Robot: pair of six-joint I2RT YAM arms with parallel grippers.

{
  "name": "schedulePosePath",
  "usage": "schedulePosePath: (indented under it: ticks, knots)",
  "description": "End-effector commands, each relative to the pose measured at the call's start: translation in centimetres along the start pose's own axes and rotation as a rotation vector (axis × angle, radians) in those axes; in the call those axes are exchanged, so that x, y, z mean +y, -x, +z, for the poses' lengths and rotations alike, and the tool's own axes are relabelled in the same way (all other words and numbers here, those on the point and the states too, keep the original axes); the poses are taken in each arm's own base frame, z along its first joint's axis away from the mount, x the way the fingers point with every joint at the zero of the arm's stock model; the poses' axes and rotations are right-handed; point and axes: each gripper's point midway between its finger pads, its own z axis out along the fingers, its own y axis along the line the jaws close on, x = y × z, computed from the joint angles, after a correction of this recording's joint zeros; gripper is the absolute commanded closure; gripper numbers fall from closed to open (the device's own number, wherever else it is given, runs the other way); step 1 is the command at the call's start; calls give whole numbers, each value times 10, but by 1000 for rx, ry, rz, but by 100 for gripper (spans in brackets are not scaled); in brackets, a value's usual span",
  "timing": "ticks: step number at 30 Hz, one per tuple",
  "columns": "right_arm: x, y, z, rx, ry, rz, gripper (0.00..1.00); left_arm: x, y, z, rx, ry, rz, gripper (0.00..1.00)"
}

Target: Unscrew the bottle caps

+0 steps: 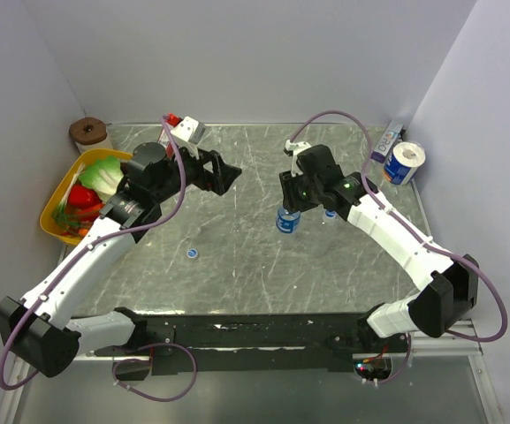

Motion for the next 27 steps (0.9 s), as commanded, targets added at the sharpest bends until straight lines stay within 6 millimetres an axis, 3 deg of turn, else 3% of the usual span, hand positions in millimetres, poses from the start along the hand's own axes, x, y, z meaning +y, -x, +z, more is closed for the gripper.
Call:
schedulePosePath:
  ticks: [1, 4, 9, 10, 12, 19, 21, 22, 26, 27]
  knots:
    - [-4, -3, -1, 0, -37, -11, 50, -4, 15, -4, -50, -2, 12, 4]
    - [-5, -4, 1, 2, -51, -21, 52, -6, 15, -4, -48, -11, 14, 4]
    - [-4, 2, 0, -22, -42, -37, 67, -10, 15, -6, -55, -36, 30, 4]
    - [1, 11, -3, -43, -21, -41, 83, -11, 16, -7, -60, -43, 34, 4]
    - [5, 21, -8, -71, 0, -45, 100, -21, 18, -10, -66, -101, 61, 4]
    - [35, 85, -53, -211, 165, -81, 100, -69, 25, -39, -107, -370, 203, 4]
    - [46, 90, -66, -209, 254, -96, 100, -82, 26, -52, -95, -440, 247, 4]
    - [48, 103, -79, -241, 281, -100, 100, -84, 26, -54, -89, -455, 271, 4]
    - [62, 115, -105, -270, 400, -106, 100, -77, 19, -57, -50, -420, 313, 4]
    - [73, 114, -114, -269, 484, -103, 100, -77, 18, -57, -44, -420, 321, 4]
